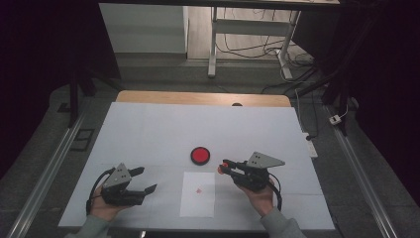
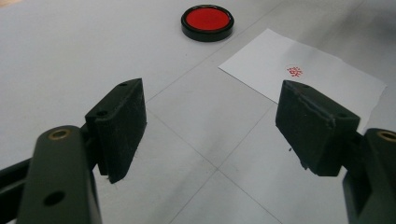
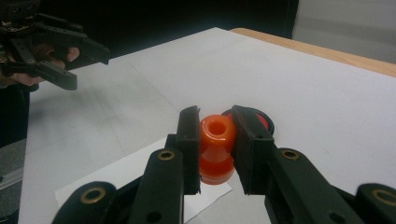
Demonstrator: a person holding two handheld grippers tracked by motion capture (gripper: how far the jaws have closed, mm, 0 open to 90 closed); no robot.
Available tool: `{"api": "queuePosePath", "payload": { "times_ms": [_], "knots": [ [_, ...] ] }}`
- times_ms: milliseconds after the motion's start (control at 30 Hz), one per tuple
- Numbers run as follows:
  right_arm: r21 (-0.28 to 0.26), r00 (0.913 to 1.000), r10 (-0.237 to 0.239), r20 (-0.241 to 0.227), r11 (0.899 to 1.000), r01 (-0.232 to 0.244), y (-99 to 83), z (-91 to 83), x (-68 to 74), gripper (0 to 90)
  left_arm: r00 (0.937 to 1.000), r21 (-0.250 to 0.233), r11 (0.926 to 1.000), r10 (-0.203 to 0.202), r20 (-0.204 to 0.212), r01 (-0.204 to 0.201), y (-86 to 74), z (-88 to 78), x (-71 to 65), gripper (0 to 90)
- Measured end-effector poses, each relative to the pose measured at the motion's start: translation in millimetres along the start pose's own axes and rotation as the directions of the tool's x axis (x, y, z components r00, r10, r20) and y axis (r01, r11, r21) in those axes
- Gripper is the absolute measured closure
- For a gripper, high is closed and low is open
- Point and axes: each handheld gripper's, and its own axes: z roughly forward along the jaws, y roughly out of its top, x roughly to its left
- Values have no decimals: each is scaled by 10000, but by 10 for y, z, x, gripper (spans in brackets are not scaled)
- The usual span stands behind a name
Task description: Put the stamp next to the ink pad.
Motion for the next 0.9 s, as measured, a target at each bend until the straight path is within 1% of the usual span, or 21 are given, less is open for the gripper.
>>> {"api": "queuePosePath", "payload": {
  "times_ms": [133,367,733,900],
  "knots": [
    [25,10000,-6,34,10000,6,-2,7,-11,735,10000,111,9999,-12,48,11,-4,15,-3,250],
    [118,9998,43,179,9999,-46,-15,33,-52,735,10000,105,9999,-69,32,69,-8,15,6,251],
    [551,9972,108,738,9984,-149,-58,159,-182,735,9999,195,9998,-97,-32,98,-8,24,15,253],
    [907,9955,-35,946,9959,-51,-76,261,-238,735,10000,256,9996,-80,0,80,-8,43,7,254]
  ]
}}
